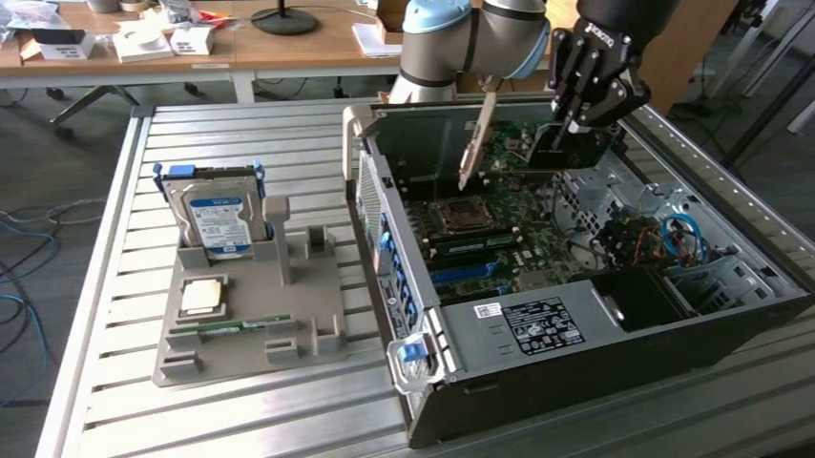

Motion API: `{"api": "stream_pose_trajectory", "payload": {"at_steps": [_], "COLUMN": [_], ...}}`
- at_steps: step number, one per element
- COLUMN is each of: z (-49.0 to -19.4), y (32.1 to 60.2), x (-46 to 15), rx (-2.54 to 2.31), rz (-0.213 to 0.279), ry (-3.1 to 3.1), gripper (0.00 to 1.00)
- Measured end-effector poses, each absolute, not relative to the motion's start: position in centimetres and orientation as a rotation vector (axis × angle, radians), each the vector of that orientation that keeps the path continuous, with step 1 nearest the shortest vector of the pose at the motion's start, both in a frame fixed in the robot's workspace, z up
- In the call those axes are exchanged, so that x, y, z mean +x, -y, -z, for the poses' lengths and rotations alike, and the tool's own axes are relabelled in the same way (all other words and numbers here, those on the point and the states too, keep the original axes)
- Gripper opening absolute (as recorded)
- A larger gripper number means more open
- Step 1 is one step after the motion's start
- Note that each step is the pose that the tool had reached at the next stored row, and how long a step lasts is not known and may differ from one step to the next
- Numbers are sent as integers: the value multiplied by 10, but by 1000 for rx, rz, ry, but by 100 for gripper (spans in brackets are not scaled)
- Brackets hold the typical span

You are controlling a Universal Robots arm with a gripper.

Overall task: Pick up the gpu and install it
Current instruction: 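Insert the gpu into the slot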

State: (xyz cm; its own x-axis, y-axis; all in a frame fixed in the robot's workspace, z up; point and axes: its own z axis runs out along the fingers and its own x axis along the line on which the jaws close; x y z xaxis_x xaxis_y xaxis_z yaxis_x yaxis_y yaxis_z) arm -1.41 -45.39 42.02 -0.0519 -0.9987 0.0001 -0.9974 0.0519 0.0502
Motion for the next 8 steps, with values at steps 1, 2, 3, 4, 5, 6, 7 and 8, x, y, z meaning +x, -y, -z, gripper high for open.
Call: {"api": "stream_pose_trajectory", "payload": {"at_steps": [1, 2, 3, 4, 5, 6, 7, 8], "z": [-420, -420, -420, -420, -420, -420, -419, -419], "y": [454, 454, 454, 454, 454, 454, 454, 454], "x": [-14, -14, -14, -14, -14, -14, -14, -14], "rx": [2150, 2161, 2171, 2181, 2191, 2200, 2210, 2219], "rz": [56, 56, 56, 55, 54, 53, 52, 50], "ry": [2242, 2231, 2221, 2212, 2203, 2194, 2185, 2177], "gripper": [26, 26, 26, 26, 26, 26, 26, 26]}}
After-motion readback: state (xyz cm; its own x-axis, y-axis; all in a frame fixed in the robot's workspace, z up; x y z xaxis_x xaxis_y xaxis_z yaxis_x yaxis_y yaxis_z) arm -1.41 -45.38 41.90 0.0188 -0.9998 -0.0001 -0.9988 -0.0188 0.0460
